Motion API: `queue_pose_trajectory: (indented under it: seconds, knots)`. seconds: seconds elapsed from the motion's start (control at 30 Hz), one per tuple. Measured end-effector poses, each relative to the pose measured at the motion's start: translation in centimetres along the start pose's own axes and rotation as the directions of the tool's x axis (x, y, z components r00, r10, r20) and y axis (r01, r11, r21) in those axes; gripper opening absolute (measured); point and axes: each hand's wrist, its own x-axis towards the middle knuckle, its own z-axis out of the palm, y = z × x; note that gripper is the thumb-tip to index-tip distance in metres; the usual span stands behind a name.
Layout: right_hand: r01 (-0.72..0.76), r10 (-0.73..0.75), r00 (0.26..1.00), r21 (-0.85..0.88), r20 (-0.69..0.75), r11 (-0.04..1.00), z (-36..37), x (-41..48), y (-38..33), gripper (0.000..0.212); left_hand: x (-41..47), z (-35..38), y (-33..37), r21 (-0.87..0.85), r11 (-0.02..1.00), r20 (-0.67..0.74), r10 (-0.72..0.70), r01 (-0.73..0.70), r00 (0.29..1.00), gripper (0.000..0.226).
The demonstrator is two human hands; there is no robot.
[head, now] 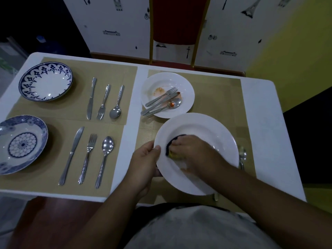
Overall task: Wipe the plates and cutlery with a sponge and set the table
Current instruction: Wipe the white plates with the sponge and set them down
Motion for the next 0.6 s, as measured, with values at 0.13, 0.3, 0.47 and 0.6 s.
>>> queue_pose_trajectory:
  seconds: [0.13,0.3,0.47,0.6]
  knots:
    - [-0.123,0.111,0.959,0.032,0.262,0.992,0.1,-0.8,-0.2,0.052,0.6,-0.8,0.3,-0.058,0.998,-0.085,0.004,-0.009,0.996,0.029]
    - [-0.127,0.134,0.952,-0.045,0.275,0.991,0.9,-1.6,0.7,0.053,0.7,-1.1,0.9,-0.108,0.993,-0.122,0.023,-0.036,0.992,0.03]
    - [-0.122,0.102,0.987,0.167,0.126,0.978,1.1,-2.4,-1.2,0.043,0.6,-0.7,0.8,-0.096,0.995,-0.119,0.02,-0.031,0.993,0.027]
    - [-0.088,0.085,0.996,0.178,0.022,0.98,0.1,-3.5,-0.3,0.035,0.7,-1.1,0.8,-0.151,0.988,-0.145,-0.008,-0.015,0.989,0.028]
